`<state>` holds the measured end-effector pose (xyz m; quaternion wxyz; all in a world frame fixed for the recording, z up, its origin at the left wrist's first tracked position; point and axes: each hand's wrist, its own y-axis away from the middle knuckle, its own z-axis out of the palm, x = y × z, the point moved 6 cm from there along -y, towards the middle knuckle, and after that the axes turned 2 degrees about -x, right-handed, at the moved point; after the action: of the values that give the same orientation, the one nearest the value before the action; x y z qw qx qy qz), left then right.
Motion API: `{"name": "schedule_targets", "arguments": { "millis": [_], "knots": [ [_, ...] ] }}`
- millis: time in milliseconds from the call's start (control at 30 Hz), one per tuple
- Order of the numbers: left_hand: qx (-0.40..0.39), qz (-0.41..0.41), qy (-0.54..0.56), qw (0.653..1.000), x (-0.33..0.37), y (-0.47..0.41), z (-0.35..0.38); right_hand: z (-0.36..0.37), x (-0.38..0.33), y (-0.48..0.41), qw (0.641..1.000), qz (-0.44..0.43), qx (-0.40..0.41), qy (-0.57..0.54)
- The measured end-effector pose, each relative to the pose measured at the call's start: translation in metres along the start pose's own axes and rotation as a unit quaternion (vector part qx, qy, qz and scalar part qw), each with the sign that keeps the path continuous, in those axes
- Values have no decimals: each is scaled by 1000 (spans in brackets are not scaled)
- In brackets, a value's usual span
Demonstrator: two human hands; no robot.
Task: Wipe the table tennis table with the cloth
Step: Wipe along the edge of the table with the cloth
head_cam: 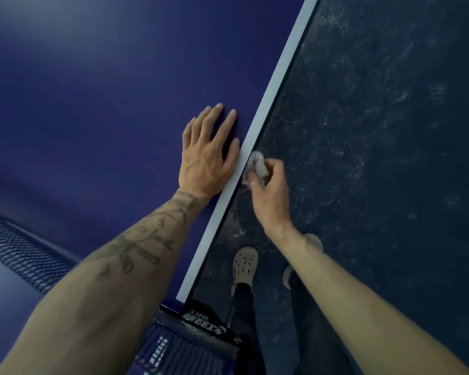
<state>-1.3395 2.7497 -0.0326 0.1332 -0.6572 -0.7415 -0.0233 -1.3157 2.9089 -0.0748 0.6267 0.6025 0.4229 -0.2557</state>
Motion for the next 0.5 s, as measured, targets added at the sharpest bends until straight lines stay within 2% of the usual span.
{"name": "schedule_targets", "arguments": {
  "millis": [67, 167, 233, 400, 500],
  "knots": [
    [-2, -2, 5, 1000, 1, -1, -1, 9, 13, 25, 999, 30, -35, 6],
    [-5, -2, 8, 1000, 2, -2, 0, 12, 16, 42, 997, 31, -57, 31],
    [-8, -4, 7, 1000, 1, -1, 1, 5, 2, 22, 999, 20, -39, 30],
    [-6, -3, 9, 1000, -2, -1, 3, -23, -50, -60, 997, -33, 65, 9],
    [-14, -2, 7, 1000, -2, -2, 4, -22, -49, -56, 998, -32, 57, -3]
  ]
}}
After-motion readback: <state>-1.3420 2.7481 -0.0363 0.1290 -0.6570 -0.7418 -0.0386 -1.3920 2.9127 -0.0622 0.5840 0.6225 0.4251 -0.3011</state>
